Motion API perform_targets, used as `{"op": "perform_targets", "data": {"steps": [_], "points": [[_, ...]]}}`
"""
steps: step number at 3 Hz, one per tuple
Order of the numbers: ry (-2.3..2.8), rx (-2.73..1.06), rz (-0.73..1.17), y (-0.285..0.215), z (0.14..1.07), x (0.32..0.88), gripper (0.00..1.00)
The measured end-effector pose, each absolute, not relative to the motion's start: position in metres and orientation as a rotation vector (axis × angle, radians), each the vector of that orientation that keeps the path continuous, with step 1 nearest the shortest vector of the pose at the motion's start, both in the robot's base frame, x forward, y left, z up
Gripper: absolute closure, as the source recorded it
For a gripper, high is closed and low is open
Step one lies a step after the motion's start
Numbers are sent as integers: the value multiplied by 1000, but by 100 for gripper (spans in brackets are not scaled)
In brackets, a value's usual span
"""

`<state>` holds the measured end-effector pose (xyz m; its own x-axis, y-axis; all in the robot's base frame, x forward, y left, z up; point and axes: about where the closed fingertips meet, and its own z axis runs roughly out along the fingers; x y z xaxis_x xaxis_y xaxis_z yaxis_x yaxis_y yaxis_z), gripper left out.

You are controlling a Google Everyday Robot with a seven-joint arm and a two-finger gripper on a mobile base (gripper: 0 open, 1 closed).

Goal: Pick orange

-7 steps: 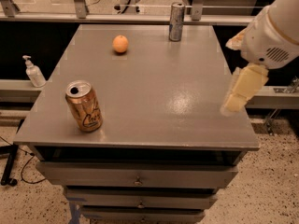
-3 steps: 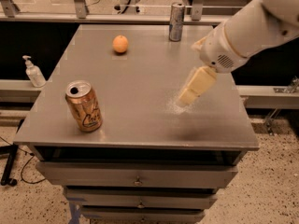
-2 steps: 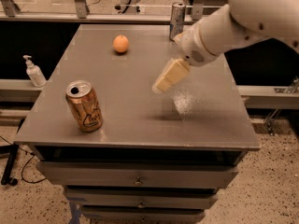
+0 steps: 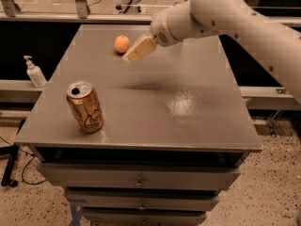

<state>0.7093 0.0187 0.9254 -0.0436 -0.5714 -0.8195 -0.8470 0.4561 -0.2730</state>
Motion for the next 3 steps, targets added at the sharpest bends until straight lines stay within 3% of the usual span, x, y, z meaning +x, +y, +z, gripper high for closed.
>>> {"op": "perform_targets", "data": {"steps": [3], "points": [[1728,-1023,566,79,893,803,0]]}}
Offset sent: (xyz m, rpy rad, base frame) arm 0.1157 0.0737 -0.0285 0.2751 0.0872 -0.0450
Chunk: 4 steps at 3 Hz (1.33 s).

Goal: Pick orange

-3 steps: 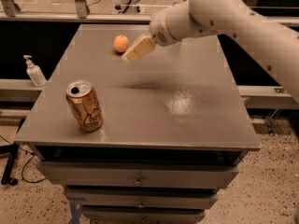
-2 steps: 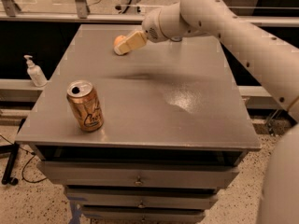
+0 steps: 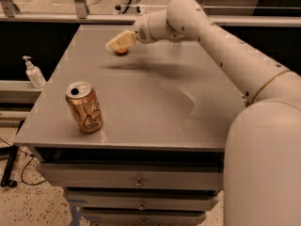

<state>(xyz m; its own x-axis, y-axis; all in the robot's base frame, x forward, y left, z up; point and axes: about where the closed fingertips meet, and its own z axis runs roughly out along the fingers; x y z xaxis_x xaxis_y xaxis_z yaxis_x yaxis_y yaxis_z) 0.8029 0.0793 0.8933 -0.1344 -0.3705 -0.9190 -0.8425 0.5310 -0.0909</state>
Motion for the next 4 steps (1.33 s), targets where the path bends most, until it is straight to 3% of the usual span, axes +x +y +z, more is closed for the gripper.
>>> {"op": "perform_targets", "data": {"steps": [2,4], "points": [[1771,-968,638,93,861,815,0],[1779,-940,658,87,849,808,40]]}}
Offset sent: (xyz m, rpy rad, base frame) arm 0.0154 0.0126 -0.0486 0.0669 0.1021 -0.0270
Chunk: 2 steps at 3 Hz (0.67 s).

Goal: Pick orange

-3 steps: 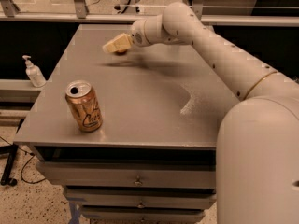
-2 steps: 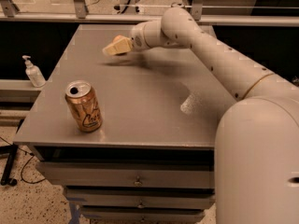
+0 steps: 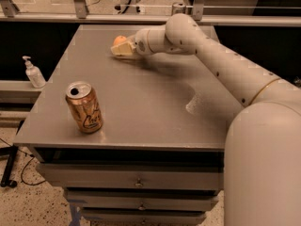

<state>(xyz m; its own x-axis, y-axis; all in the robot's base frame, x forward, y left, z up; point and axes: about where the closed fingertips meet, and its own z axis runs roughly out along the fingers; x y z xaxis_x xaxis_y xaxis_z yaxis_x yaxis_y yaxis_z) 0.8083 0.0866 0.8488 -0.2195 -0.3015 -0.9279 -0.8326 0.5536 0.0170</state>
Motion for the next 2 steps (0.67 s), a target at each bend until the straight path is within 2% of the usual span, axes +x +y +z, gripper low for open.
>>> {"op": "perform_targets", "data": {"steps": [2], "points": [[1657,-929,744,80,891,787,87]]}}
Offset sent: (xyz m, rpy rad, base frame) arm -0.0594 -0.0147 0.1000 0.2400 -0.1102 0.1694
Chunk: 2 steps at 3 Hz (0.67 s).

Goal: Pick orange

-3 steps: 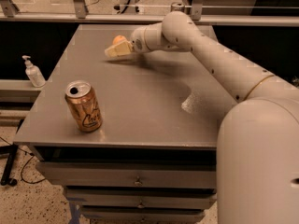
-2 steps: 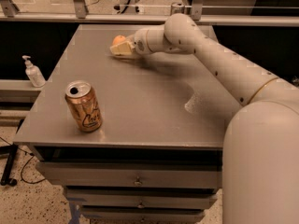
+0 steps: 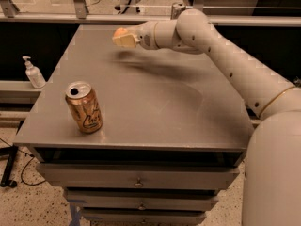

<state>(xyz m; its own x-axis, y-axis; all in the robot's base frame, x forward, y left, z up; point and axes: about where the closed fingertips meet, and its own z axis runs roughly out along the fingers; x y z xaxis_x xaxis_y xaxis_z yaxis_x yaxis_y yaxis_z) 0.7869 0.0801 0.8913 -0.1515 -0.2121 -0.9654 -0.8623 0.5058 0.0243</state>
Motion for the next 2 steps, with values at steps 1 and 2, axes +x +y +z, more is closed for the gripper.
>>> {"op": "perform_targets", "data": {"steps": [1,2], "points": [[1523,-946,918,81,928,757,100],[1502,-967,960,92,934,747,100]]}}
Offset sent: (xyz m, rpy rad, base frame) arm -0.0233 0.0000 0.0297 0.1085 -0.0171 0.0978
